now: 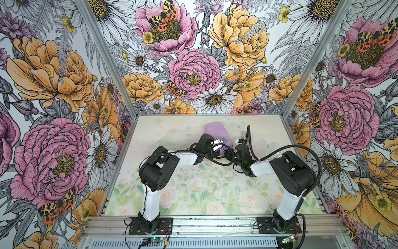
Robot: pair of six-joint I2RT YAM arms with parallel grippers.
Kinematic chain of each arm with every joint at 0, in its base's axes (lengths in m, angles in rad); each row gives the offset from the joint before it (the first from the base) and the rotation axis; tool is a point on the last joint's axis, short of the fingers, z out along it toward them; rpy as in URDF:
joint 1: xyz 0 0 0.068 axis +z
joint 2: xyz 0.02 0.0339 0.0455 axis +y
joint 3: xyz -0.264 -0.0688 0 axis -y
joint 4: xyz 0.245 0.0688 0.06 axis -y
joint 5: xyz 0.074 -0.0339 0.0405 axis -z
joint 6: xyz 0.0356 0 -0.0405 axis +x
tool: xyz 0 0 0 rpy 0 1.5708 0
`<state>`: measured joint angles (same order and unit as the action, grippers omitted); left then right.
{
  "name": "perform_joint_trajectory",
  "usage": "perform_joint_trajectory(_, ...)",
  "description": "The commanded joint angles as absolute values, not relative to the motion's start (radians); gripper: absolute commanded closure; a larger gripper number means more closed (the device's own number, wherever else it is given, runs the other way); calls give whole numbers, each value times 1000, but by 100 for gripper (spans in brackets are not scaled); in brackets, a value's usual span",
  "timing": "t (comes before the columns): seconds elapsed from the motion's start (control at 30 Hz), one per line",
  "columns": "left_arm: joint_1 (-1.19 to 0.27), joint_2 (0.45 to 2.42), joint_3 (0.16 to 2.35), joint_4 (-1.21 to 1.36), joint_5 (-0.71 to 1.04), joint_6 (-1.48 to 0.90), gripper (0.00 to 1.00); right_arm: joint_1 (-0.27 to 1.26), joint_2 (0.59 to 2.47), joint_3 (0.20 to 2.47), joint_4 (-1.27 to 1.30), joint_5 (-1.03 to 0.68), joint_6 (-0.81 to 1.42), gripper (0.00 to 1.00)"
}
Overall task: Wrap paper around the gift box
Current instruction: 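Move the right gripper to the grey tape dispenser while the left holds the box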
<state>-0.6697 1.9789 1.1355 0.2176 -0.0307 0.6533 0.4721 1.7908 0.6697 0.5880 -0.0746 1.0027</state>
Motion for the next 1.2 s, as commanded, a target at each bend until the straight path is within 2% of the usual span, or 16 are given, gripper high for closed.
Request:
perform_joint_trajectory(0.0, -672, 2019, 1135, 107, -81, 594, 14, 451, 1690, 619, 604, -69, 970, 86)
perform_joint_trajectory(0.33, -695, 2029, 1168, 7, -147, 505, 15, 284, 1377, 552, 284, -172, 845, 81)
perform_joint_trajectory(0.57, -710, 2072, 1158, 3, -162, 386, 15, 157, 1310, 610, 112, -285, 760, 79)
perform_joint_trajectory(0.93, -699, 2060, 1112, 35, -149, 357, 15, -93, 1520, 844, -51, -607, 596, 71)
perform_joint_trajectory(1.17, -698, 2059, 1105, 41, -140, 346, 15, -152, 1731, 1066, -184, -736, 474, 71)
